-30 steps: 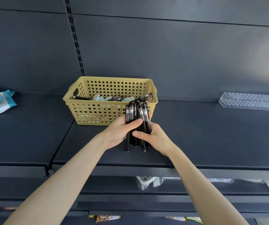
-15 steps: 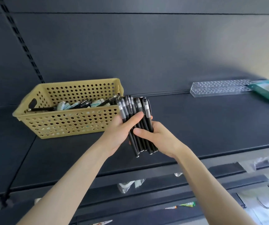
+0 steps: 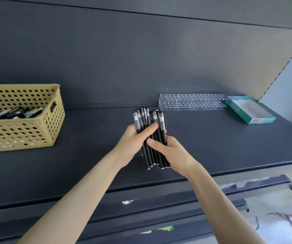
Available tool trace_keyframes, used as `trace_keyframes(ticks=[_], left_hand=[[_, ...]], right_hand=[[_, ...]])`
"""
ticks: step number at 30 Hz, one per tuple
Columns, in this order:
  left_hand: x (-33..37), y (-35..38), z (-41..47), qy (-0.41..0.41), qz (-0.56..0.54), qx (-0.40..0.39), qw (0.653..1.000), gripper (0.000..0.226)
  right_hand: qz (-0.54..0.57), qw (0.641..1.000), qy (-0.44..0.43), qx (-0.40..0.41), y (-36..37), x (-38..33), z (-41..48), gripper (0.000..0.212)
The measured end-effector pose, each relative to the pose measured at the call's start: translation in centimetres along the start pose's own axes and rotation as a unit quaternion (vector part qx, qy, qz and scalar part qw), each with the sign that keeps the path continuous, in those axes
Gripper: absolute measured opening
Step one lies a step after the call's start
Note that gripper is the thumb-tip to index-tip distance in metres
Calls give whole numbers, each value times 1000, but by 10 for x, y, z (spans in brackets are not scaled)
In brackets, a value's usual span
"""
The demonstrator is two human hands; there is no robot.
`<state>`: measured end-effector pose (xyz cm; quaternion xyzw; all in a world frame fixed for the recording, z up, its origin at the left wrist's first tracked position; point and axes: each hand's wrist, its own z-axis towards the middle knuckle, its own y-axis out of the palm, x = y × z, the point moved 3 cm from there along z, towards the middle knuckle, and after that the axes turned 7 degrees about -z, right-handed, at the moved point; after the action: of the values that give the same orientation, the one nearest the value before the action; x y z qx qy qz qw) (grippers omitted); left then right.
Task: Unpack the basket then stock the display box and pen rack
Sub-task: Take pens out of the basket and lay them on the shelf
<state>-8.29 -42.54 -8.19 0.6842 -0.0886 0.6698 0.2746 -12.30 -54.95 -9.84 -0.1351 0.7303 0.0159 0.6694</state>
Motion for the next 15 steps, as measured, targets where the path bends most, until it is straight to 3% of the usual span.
trace_keyframes(ticks=[7,15], left_hand=[[-14,-8,77,-4,62,51,997,25],[-23,-41,153,-22,137,60,989,13]], right_hand=[[34,999,-8,21,-43,11,62,28],[-49,996,20,74,-74,14,132,40]])
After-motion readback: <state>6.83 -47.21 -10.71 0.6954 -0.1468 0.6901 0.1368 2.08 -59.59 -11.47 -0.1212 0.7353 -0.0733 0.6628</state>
